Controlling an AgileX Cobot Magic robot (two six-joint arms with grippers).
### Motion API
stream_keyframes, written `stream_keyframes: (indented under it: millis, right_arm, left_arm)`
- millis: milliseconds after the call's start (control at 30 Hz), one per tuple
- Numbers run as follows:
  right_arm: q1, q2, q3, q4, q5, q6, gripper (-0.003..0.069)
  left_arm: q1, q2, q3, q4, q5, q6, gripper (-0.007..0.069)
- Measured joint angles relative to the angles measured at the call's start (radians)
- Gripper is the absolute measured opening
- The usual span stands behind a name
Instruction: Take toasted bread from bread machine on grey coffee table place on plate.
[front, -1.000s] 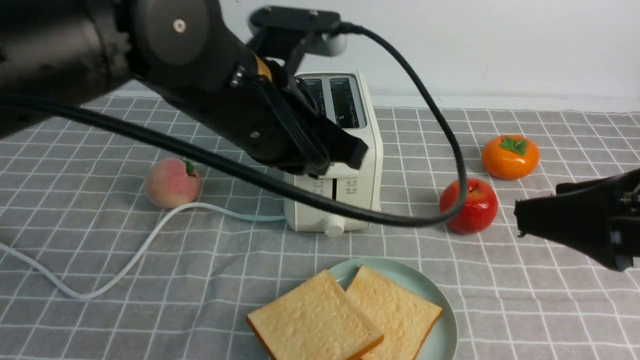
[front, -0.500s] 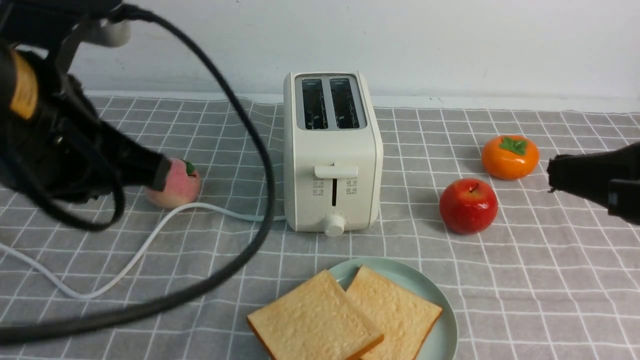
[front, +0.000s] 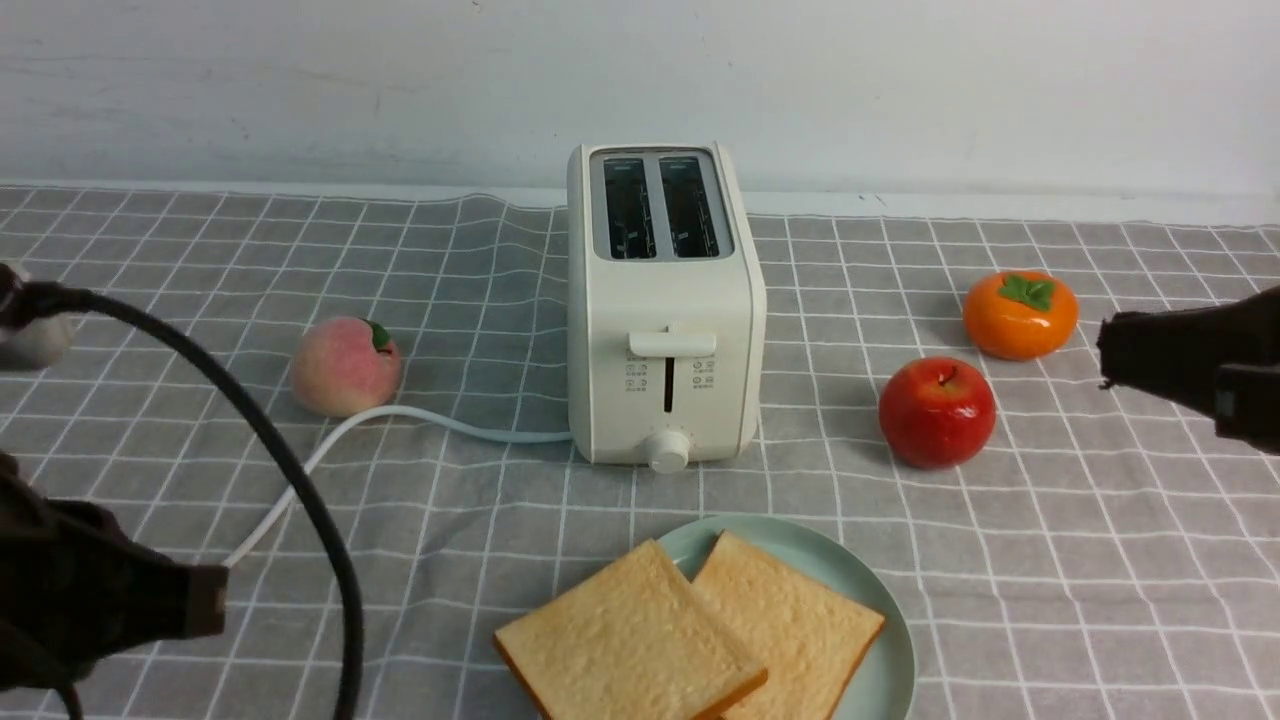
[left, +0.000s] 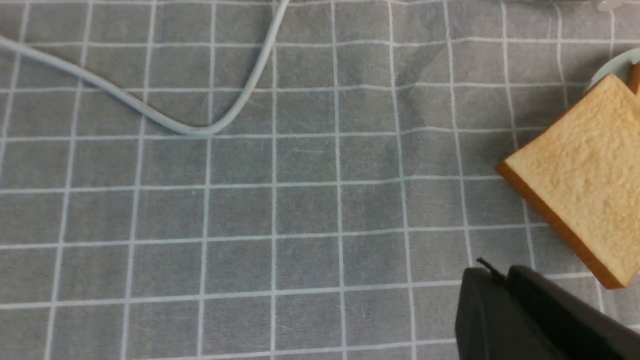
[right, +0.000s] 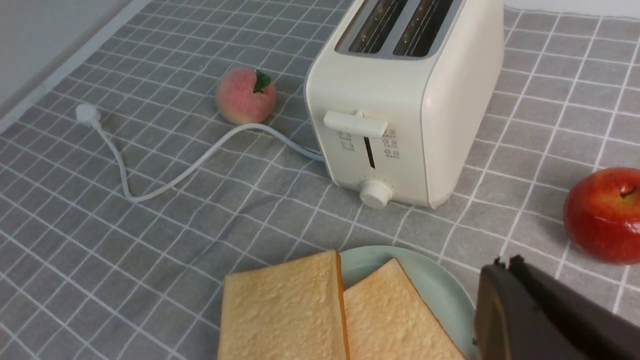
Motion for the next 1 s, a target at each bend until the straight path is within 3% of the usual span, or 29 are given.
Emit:
stream_keyframes:
  millis: [200, 333, 433, 633, 733, 767, 1000]
  right_arm:
    - [-0.004, 0.0, 0.0, -0.182, 0.004, 0.128, -0.0016]
    - [-0.031, -0.016, 0.035, -0.326, 0.02, 0.305, -0.0016]
    - [-0.035, -0.068, 0.097, -0.37, 0.005, 0.366, -0.0016]
    - [-0.036, -0.306, 0.381, -0.428, -0.215, 0.391, -0.0015]
    - [-0.036, -0.4, 0.502, -0.425, -0.32, 0.391, -0.0011]
    - [-0.036, -0.455, 0.6, -0.419, -0.388, 0.394, -0.001]
    - [-0.014, -0.611, 0.764, -0.407, -0.591, 0.394, -0.0003]
  left_arm:
    - [0.0, -0.007, 0.0, 0.011, 0.037, 0.073, 0.0038]
    - [0.0, -0.103, 0.001, 0.052, 0.086, 0.033, 0.0038]
    - [0.0, -0.175, 0.01, 0.024, 0.093, 0.026, 0.0029]
    - [0.0, -0.302, 0.114, -0.053, 0.054, 0.025, -0.0013]
    - [0.0, -0.332, 0.173, -0.077, 0.015, -0.02, -0.0013]
    - [0.0, -0.35, 0.21, -0.088, -0.005, -0.086, -0.0013]
    - [0.0, -0.368, 0.258, -0.094, -0.073, -0.268, -0.0013]
